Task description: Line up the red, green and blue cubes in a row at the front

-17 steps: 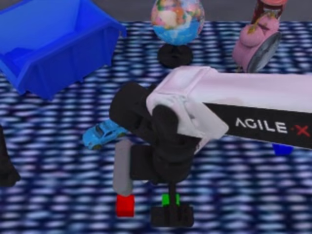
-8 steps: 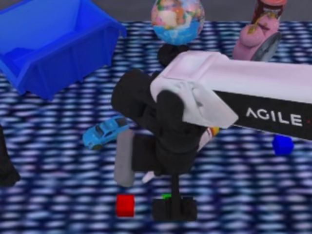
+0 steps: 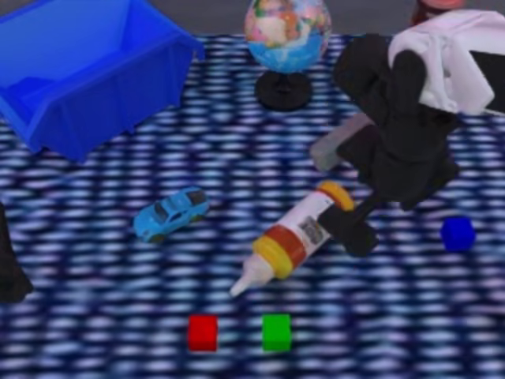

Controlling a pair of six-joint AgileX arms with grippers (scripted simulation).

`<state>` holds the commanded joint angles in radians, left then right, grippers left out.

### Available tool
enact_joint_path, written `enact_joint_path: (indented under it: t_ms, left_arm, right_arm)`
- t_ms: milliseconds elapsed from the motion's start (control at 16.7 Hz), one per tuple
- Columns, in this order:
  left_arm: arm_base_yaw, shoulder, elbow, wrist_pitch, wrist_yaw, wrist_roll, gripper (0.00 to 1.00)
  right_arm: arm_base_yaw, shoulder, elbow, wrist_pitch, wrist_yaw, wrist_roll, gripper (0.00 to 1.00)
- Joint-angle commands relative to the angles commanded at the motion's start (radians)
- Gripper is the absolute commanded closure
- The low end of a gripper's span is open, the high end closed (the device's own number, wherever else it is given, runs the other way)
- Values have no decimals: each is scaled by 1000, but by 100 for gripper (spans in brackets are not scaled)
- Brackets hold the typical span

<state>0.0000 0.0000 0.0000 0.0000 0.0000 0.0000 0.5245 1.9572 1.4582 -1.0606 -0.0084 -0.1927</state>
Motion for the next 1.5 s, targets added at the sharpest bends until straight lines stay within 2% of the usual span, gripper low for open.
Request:
enact_joint_path:
  t_ms: [240,420,780,1260,1500]
  left_arm:
    - [0,0,0,0,0,0,0]
    - [0,0,0,0,0,0,0]
    - [0,0,0,0,0,0,0]
    - [0,0,0,0,0,0,0]
    - [0,0,0,0,0,0,0]
  right_arm:
    - [-233,-15,-44,20,7,240,0]
    - [-308,-22,-61,29,9,315,0]
    - [-309,-10,-68,44,9,319,0]
    - [-310,117,-219,327,10,323,0]
    - [-310,130,-233,352,10,323,0]
